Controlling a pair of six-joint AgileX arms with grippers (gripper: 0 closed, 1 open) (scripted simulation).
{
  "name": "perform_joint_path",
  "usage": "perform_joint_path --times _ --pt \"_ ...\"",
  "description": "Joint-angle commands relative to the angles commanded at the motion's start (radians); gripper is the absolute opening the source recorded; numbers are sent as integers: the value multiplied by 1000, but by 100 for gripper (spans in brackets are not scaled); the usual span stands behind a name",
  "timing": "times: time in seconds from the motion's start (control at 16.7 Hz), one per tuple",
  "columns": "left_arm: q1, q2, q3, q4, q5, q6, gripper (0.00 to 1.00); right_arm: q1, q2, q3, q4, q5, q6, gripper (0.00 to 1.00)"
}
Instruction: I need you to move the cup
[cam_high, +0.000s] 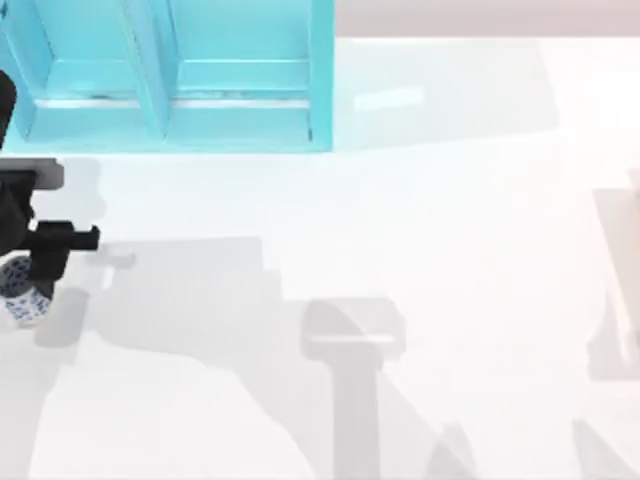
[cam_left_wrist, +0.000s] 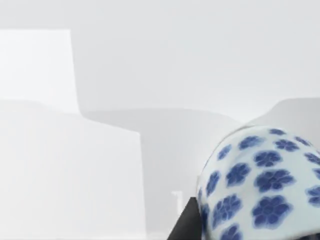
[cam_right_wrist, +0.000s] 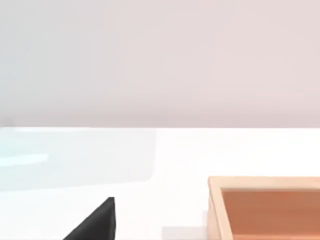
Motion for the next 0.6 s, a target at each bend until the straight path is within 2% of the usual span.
perform_joint_path --times 0.24,0.6 --pt "105 64 114 -87 0 108 0 0 0 0 0 0 0 100" --pt "438 203 516 -314 0 442 0 0 0 0 0 0 0 100"
